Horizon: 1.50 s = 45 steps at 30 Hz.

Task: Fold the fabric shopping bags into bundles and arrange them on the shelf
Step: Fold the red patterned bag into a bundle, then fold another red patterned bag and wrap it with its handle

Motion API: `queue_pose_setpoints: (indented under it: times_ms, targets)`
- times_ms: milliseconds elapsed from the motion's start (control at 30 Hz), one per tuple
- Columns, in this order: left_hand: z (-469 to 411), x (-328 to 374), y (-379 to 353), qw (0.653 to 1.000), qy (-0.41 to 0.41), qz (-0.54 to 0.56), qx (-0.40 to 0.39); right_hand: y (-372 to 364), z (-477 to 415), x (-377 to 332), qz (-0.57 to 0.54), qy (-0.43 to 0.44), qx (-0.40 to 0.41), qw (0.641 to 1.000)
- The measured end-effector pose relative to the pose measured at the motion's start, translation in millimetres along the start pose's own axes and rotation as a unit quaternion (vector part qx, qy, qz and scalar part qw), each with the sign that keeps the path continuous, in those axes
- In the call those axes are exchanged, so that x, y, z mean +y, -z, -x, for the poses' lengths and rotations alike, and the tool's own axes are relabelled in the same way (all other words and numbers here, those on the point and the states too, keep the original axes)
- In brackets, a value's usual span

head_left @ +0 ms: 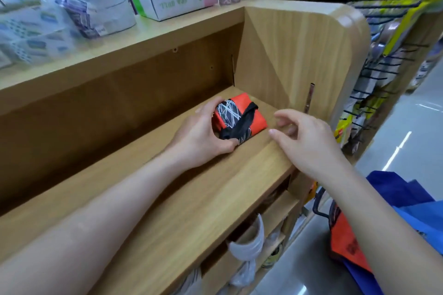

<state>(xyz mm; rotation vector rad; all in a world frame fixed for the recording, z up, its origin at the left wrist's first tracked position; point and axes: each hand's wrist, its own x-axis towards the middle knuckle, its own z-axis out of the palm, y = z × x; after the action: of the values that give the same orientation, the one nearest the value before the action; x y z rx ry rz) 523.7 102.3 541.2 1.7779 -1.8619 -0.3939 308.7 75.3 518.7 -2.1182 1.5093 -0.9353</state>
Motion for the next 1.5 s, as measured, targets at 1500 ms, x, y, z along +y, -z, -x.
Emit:
queue_pose_setpoints:
  times_ms: [1500]
  targets:
    - [19,161,-252,0.986,-0.157,-0.059,-0.004,135,99,313,0.103,-0.081,-0.21,0.969]
